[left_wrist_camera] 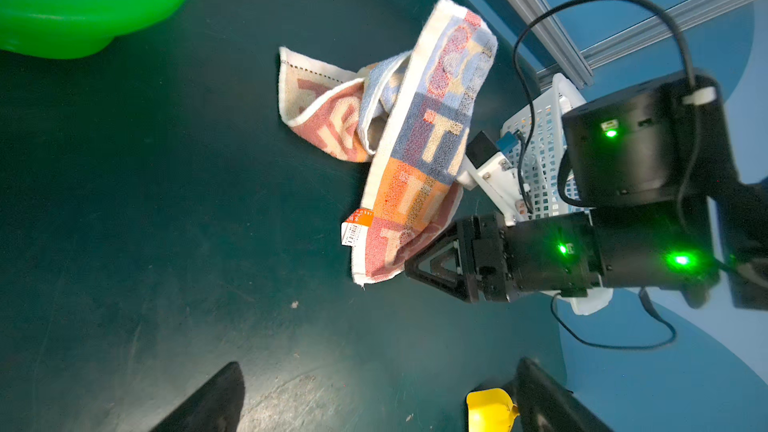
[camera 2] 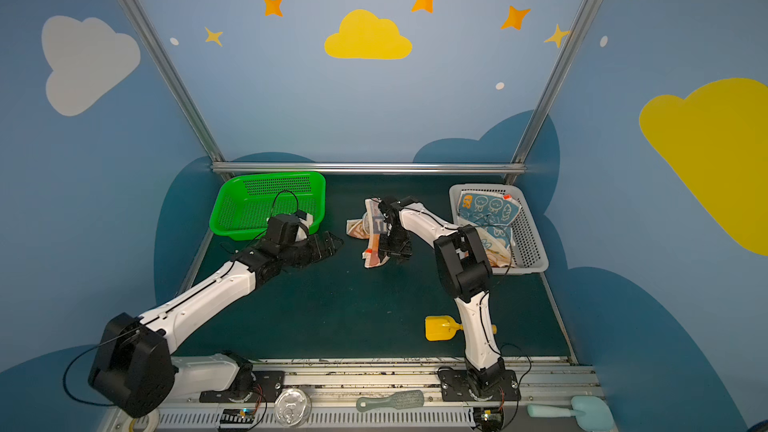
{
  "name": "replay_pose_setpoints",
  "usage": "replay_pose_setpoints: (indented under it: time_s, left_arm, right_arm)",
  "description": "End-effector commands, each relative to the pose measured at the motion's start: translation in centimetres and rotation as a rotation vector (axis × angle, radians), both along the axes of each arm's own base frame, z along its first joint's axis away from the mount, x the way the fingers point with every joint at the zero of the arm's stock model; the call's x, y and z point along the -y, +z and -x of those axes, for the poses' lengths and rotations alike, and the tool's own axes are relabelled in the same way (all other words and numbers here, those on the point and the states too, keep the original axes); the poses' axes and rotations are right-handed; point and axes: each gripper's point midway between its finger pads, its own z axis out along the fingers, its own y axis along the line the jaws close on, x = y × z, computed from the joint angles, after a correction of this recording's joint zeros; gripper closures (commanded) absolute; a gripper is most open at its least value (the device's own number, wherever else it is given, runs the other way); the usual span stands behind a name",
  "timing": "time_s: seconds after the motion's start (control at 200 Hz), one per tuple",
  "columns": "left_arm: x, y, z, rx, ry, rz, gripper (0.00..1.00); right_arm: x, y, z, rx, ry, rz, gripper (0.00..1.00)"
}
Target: Fold and stack the towels
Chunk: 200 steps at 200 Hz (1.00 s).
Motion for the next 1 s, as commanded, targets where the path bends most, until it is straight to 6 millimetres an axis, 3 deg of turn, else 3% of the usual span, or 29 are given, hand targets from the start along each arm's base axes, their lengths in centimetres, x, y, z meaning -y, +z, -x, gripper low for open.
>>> replay_pose_setpoints:
  time_s: [0.0, 0.16, 0.305, 0.436, 0.556, 0.676, 0.766, 0.996]
  left_arm:
    - [-0.6, -0.2, 0.7, -0.001, 0.002, -0.019, 0.0]
    - [-0.4, -0.7, 1.0, -0.013, -0.003, -0.017, 0.0]
    - [0.4, -1.1, 0.7, -0.022, -0.028, -0.023, 0.0]
    - [2.1, -1.5, -0.2, -0.039, -0.057, -0.013, 0.0]
    - [4.3, -2.1, -1.2, -0.069, -0.098, -0.006, 0.0]
    - [6.1, -2.8, -2.2, -0.111, -0.142, 0.016, 0.0]
    - [6.7, -2.7, -3.0, -0.119, -0.156, 0.01, 0.0]
    - [7.1, -2.9, -3.2, -0.131, -0.158, 0.019, 0.0]
  right_arm:
    - [2.0, -0.5, -1.3, 0.006, -0.031, 0.036, 0.62]
    - [5.8, -0.5, -1.7, 0.025, -0.052, 0.116, 0.89]
    - [9.2, 0.3, -2.0, 0.054, -0.081, 0.179, 0.91]
    - [10.9, 1.6, -2.3, 0.077, -0.106, 0.187, 0.78]
    - [11.8, 3.3, -2.2, 0.108, -0.114, 0.211, 0.56]
    - [11.3, 4.3, -1.0, 0.11, -0.13, 0.158, 0.37]
    - [9.5, 4.3, 0.7, 0.091, -0.153, 0.052, 0.25]
    - [6.3, 2.3, 3.8, 0.026, -0.188, -0.061, 0.24]
